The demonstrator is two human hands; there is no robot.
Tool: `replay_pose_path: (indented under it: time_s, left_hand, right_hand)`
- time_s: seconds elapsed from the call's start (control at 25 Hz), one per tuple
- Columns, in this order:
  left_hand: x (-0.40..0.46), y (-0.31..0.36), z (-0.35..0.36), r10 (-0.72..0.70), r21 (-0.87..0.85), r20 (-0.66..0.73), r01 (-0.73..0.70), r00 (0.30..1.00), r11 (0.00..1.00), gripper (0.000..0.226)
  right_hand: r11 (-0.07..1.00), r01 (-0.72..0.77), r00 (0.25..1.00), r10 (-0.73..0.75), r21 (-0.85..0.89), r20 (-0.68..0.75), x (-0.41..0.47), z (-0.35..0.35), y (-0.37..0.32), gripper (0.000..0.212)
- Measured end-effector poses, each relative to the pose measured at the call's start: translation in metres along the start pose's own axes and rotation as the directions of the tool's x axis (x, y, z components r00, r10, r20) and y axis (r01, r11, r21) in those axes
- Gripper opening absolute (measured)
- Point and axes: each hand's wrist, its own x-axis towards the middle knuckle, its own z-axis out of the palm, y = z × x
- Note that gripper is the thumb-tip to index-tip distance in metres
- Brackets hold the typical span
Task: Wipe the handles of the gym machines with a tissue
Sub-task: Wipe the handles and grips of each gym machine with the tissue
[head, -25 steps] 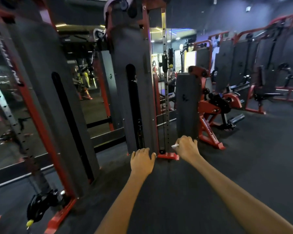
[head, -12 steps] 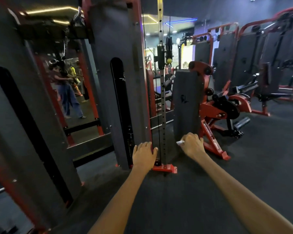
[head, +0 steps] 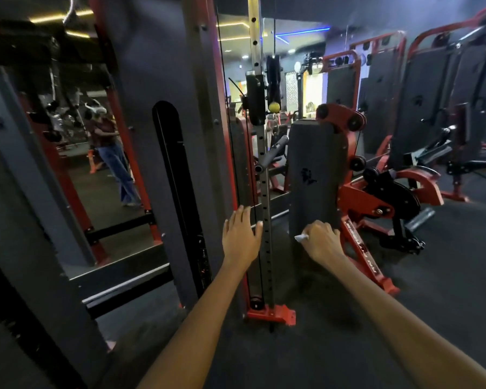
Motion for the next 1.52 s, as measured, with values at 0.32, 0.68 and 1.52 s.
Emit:
replay_pose_path:
  time_s: [0.32, 0.68, 1.52]
  left_hand:
    - [0.198, 0.016, 0.056, 0.114, 0.037, -0.142, -0.11, 0.983, 0.993, 0.056]
    - [0.258, -0.012, 0.1, 0.237, -0.141, -0.387, -0.311, 0.891, 0.94, 0.028]
    - [0.277, -0.075, 0.097, 0.149, 0.006, -0.287, -0.154, 0.946, 0.988, 0.052]
  right_hand:
    - [0.997, 0.022, 0.999, -0.019, 0.079, -0.045, 0.17, 0.022, 0.061, 0.017]
    - [0.835, 0.149, 0.964, -0.003, 0.53, -0.266, 0.279, 0.048, 0.061, 0.003]
    - [0.478, 0.878, 0.408, -0.772, -0.022, -0.486, 0.382, 0.125, 0.008, 0.042]
